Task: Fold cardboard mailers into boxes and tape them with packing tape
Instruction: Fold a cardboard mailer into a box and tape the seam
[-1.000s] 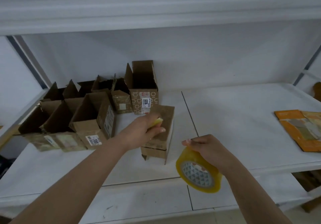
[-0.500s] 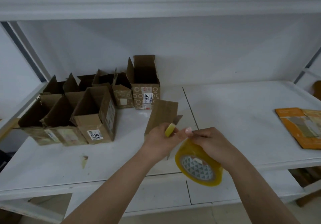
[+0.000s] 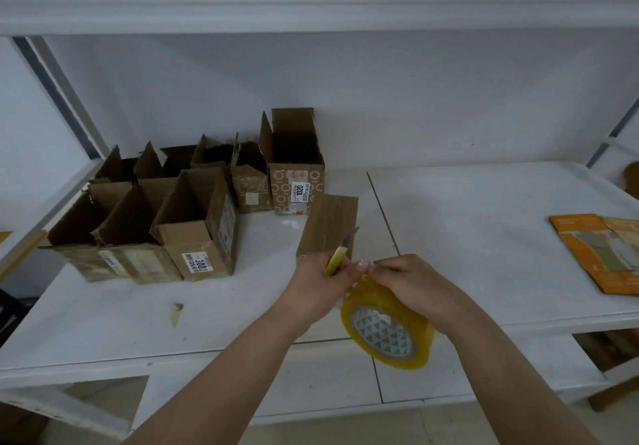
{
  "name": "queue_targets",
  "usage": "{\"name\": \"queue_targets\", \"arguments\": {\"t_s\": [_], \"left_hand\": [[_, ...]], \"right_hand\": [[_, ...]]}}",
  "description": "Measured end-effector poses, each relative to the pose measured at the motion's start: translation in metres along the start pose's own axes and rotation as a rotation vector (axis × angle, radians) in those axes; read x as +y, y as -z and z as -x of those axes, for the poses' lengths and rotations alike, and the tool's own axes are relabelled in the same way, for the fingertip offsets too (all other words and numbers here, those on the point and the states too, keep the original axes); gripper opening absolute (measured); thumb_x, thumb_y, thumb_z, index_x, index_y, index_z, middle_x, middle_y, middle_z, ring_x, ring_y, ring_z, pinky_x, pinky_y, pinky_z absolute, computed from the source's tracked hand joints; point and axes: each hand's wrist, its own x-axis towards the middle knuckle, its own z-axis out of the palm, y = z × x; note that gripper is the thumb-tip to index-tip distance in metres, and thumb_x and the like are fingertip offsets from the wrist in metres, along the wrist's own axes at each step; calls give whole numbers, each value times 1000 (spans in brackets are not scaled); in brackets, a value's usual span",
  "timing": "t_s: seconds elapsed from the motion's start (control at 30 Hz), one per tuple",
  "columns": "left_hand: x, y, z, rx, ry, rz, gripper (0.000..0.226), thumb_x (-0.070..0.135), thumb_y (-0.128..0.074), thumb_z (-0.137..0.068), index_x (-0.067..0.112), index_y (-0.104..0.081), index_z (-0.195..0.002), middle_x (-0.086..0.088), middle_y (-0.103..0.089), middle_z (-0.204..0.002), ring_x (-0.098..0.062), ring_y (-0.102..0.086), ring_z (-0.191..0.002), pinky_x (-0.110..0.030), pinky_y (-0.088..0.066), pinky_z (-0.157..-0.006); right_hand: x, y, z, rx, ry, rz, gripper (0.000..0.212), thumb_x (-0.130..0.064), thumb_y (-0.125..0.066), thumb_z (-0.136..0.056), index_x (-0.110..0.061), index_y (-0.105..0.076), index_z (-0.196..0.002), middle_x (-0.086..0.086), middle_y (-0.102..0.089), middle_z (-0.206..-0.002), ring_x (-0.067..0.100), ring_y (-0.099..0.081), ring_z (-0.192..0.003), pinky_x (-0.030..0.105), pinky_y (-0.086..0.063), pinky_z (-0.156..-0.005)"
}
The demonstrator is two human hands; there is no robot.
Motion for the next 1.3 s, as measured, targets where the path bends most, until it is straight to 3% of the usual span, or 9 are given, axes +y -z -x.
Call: {"name": "queue_targets", "arguments": {"t_s": [0.1, 0.17, 0.33, 0.4, 0.5, 0.67, 1.03, 1.13, 1.3], "left_hand": [[0, 1, 6, 40, -33, -61, 29, 30, -67, -90, 10, -64, -69, -7, -66, -68, -16, -65, -67, -28, -55, -68], [1, 6, 7, 81, -52, -113, 30, 30, -67, -90, 9, -64, -69, -4, -68, -66, -18, -65, -65, -34, -54, -66], [-5, 42, 2, 288, -75, -104, 32, 30, -68, -89, 14, -56, -63, 0, -61, -58, -17, -58, -58, -27, -48, -59], [-12, 65, 0, 400, -60, -60, 28, 32, -68, -88, 14, -61, -68, 6, -61, -58, -6, -56, -55, -18, -46, -57], [-23, 82, -1, 487, -53, -77, 29, 34, -67, -89, 9, -65, -74, -3, -65, -66, -1, -58, -56, -26, -48, -64], [-35, 86, -7, 555, -53, -135, 28, 37, -66, -89, 14, -65, -71, 5, -63, -57, -2, -60, -57, -27, -44, -60], [-58, 79, -25, 525, -99, -194, 33, 38, -65, -90, 14, -61, -68, 7, -64, -60, -6, -61, -57, -31, -50, -61], [-66, 71, -25, 498, -8, -149, 31, 37, -64, -91, 16, -64, -68, 3, -64, -59, -13, -62, -61, -32, -50, -65], [-75, 54, -23, 365, 244, 156, 33, 37, -62, -92, 13, -65, -70, 9, -54, -51, -7, -43, -46, -23, -34, -50]], "right_hand": [[4, 1, 0, -81, -21, -5, 26, -50, -58, -91, -31, -74, -98, -2, -75, -86, 16, -72, -77, 41, -59, -81], [5, 3, 2, -112, -31, -83, 45, -59, -68, -77, -25, -69, -106, 1, -74, -88, 19, -71, -76, 38, -59, -72], [7, 25, 3, -45, 35, -336, 68, -62, -77, -46, -17, -75, -96, 5, -71, -69, 19, -65, -53, 26, -50, -49], [8, 34, 3, 7, 47, -257, 60, -64, -77, -50, -21, -76, -91, 3, -71, -73, 17, -65, -56, 26, -49, -49], [10, 37, -7, 98, 57, 79, 33, -62, -74, -69, -31, -73, -80, -4, -69, -85, 15, -67, -74, 30, -54, -60], [6, 30, -22, 179, 61, 284, 33, -68, -64, -75, -35, -68, -77, -12, -64, -86, 14, -63, -83, 40, -54, -81], [22, 32, -53, 166, -12, 398, 32, -68, -62, -77, -35, -66, -78, -14, -62, -87, 13, -61, -81, 39, -52, -81], [31, 24, -61, 150, -53, 455, 32, -68, -60, -78, -37, -63, -78, -16, -60, -88, 11, -60, -81, 33, -48, -75], [39, 4, -72, 115, -70, 482, 34, -72, -56, -78, -38, -59, -75, -19, -57, -85, 11, -59, -82, 31, -47, -73]]}}
